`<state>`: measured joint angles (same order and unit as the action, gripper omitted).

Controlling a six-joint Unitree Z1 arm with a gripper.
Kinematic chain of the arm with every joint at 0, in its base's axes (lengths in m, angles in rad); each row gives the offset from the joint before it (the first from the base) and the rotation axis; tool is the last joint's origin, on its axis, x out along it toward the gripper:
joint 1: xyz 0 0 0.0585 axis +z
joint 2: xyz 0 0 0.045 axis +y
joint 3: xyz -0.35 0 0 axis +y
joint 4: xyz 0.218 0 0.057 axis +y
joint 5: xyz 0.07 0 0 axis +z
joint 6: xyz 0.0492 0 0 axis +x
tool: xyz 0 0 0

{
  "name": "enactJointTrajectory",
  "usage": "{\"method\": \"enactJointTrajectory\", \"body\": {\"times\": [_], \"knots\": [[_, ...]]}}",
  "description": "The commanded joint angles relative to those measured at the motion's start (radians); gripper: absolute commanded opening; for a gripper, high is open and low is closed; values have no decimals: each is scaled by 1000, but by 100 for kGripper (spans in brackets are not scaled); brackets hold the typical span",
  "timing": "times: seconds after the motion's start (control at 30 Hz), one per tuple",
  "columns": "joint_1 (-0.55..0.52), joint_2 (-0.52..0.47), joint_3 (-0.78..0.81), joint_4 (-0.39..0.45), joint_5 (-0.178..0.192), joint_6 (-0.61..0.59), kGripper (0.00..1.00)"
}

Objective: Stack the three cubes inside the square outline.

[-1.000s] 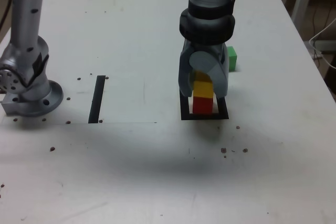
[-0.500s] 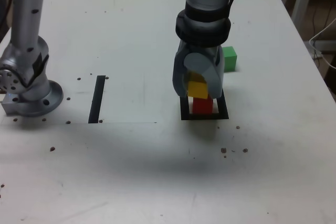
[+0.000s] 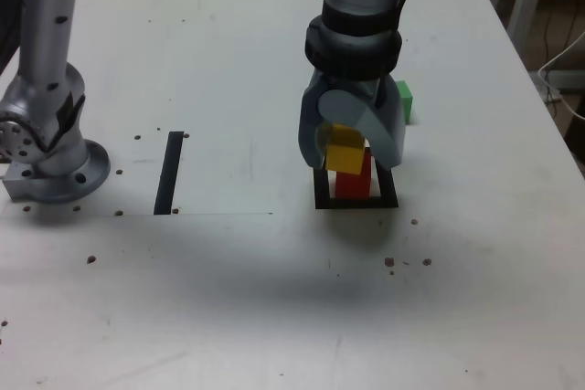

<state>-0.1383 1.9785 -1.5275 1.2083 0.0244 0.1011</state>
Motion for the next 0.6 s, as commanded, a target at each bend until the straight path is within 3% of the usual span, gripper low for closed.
{"method": "enactJointTrajectory", "body": {"times": [0.0, 0.57], "knots": [[-1, 3, -4, -2, -2, 6, 100], [-2, 9, -4, -26, -19, 41, 100]]}}
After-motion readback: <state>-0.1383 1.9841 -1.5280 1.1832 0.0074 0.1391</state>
